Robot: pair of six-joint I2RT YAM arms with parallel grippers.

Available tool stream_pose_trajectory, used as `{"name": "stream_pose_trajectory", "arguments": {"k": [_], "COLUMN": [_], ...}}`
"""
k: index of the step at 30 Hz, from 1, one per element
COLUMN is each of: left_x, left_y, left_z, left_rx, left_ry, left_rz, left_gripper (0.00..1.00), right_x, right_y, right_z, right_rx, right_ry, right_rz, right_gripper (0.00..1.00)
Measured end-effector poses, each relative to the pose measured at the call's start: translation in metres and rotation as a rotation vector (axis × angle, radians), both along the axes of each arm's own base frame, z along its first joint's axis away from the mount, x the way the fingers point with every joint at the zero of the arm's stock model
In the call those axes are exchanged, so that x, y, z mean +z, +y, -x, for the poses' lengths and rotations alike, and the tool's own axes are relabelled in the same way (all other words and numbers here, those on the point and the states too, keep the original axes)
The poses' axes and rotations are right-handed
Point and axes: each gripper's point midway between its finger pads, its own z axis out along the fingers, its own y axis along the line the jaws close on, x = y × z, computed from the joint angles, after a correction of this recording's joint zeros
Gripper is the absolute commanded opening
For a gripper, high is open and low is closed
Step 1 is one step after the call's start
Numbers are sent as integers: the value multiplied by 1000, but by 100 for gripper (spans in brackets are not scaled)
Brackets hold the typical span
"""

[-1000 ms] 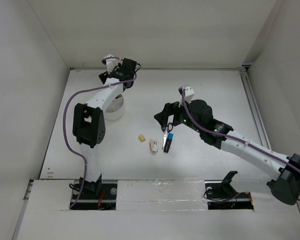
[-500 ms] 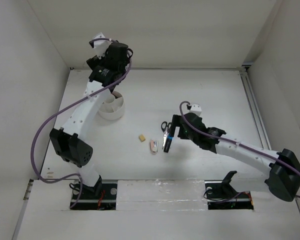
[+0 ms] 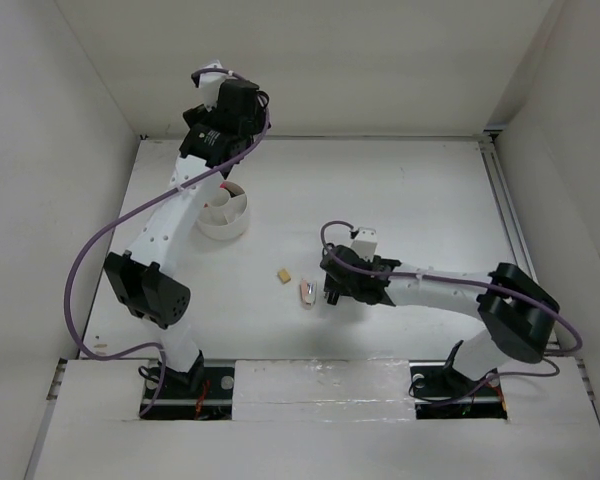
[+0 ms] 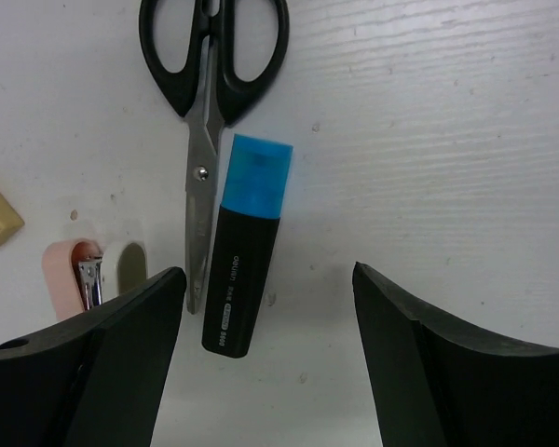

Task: Sort the stationery into containers
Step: Place the pen in the storage box, then pick up the pen from the center of the board.

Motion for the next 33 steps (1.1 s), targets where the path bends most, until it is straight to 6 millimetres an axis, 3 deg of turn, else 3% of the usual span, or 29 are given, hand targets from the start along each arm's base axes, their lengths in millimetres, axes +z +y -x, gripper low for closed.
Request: {"name": "stream_pose_trajectory", "arguments": {"k": [6,15,20,25,28,30,33], "left_x": [-6,-7,-7,-7,-7,-8,-8], "left_y": [-8,-12,-12,-12,-12,-13,-15], "left_z": [1,1,1,1,1,2,2], "left_rx": [-50,-73,-75,-77,-77,-79,-93], "left_ry": [28,35,35,36,36,37,40], "left_rz": [2,10,10,11,10,9,14], "left_gripper": [100,100,100,100,100,100,100], "right_x": [-18,-29,-30,-32,-33,-32,-31], "right_y": [14,10,11,8,6,5,3], "right_z": [-2,0,0,1,2,3,4], "right_rx": [-15,-43,-48,-47,-48,-49,-50], "right_ry": [32,55,58,60,58,55,52], "right_rz": [81,119,110,121,119,113,105], "right_gripper": [71,62,52,38,21,0,0]}}
